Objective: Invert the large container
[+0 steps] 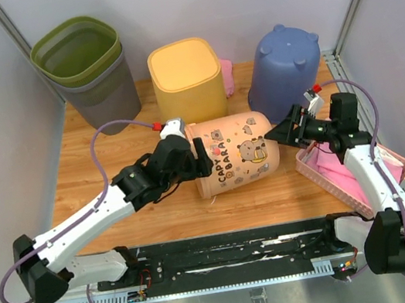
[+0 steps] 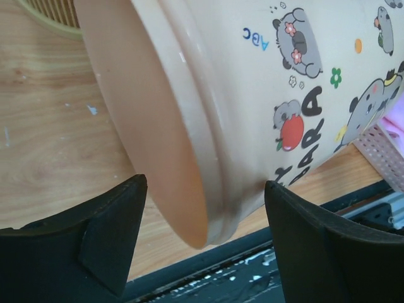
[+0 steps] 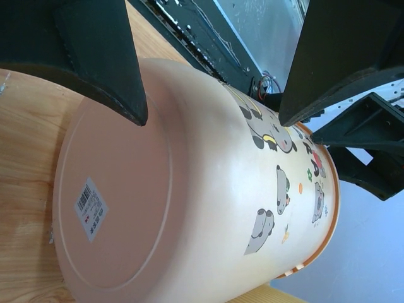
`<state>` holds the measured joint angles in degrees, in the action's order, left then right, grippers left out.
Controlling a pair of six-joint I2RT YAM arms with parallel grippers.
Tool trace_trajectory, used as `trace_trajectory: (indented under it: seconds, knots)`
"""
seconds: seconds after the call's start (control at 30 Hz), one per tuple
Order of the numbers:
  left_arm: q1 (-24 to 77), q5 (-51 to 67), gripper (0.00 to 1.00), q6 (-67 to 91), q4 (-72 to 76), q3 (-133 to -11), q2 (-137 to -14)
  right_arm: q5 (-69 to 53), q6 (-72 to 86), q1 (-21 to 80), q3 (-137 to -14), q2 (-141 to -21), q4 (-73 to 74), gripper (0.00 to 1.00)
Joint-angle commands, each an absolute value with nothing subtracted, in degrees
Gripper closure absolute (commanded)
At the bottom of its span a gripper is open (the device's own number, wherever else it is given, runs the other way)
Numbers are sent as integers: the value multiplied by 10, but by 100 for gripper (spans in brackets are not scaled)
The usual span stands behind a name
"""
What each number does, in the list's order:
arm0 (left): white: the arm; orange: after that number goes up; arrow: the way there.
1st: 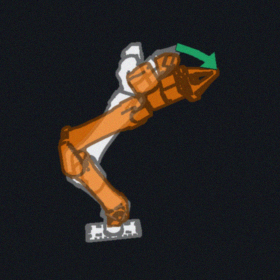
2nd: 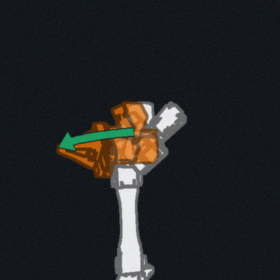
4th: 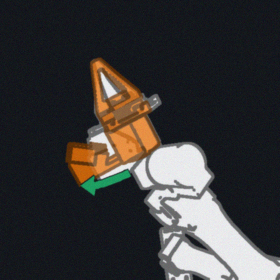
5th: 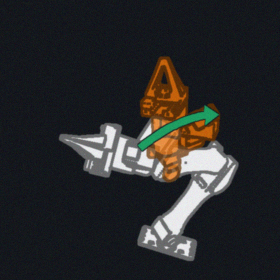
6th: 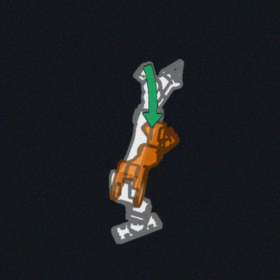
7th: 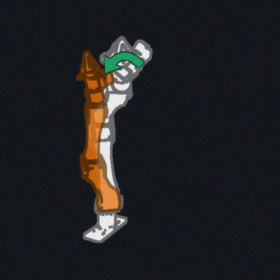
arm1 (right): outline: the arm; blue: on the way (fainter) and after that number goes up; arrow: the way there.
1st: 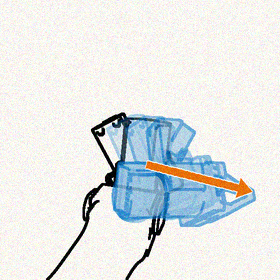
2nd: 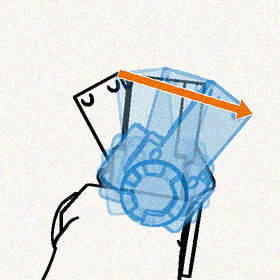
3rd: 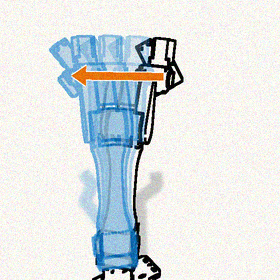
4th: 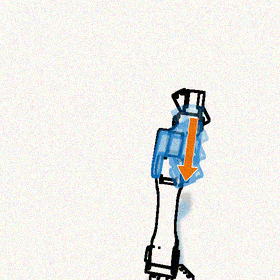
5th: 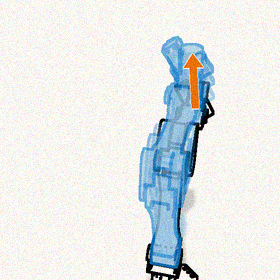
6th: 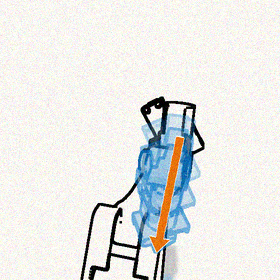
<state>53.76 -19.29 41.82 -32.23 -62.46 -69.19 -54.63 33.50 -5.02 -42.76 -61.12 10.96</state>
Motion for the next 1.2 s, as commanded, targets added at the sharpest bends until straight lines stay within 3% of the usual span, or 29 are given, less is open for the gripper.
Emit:
trace_trajectory:
  seconds: [0.0,0.13,0.4,0.57,0.67,0.83,1.13,1.17]
  knots:
    - [535,-229,20,344,-258,-573,-624,-562,349,-52,-423,-613,100,13]
    - [535,-243,22,333,-212,-538,-581,-562,362,-44,-420,-614,83,13]
    - [535,-203,23,333,-231,-603,-633,-562,368,-33,-418,-640,62,13]
    - [535,-287,40,359,-296,-641,-684,-564,375,-28,-422,-642,54,13]
    - [534,-313,46,367,-316,-643,-700,-570,378,-23,-424,-642,51,13]
    - [526,-294,59,373,-308,-624,-701,-581,380,-20,-425,-638,51,14]
    - [520,-266,99,383,-287,-585,-683,-626,429,-7,-417,-581,7,16]
    - [520,-261,100,384,-281,-579,-680,-630,438,-6,-417,-571,2,16]
